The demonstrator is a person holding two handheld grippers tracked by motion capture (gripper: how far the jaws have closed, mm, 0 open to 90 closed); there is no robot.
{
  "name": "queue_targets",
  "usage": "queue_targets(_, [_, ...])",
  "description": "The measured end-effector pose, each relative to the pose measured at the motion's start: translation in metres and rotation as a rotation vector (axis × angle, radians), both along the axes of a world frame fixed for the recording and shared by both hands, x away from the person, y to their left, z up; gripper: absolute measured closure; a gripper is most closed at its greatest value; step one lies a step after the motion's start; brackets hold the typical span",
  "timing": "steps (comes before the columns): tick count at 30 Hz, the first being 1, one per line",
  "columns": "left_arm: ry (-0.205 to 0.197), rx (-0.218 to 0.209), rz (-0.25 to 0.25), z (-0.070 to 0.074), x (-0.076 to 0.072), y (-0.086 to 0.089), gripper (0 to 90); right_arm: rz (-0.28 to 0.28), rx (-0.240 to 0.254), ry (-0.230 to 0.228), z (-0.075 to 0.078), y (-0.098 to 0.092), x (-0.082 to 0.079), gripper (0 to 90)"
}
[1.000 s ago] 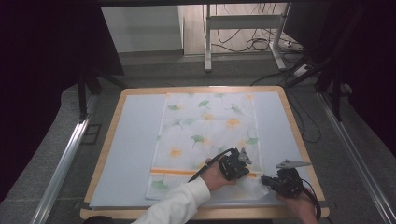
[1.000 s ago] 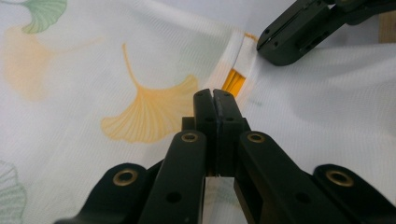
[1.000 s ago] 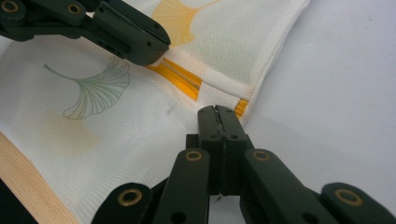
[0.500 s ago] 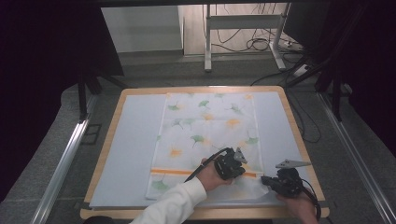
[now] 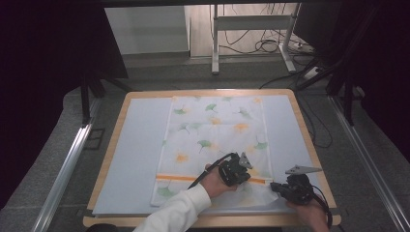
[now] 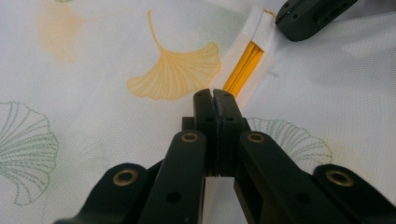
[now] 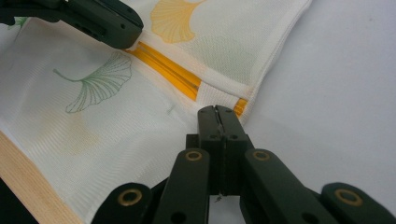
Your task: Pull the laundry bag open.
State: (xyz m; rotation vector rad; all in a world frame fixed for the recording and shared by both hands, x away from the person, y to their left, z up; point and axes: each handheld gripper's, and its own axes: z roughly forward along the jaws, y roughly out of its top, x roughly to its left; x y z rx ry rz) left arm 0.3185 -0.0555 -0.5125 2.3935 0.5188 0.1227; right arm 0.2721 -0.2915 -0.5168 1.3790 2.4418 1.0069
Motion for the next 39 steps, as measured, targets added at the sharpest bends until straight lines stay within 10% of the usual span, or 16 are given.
queue_targets(39, [0.012, 0.007, 0.052, -0.001, -0.003, 0.037, 90.0, 0.005, -0.004, 0.001, 0.000, 0.000, 0.000, 89.9])
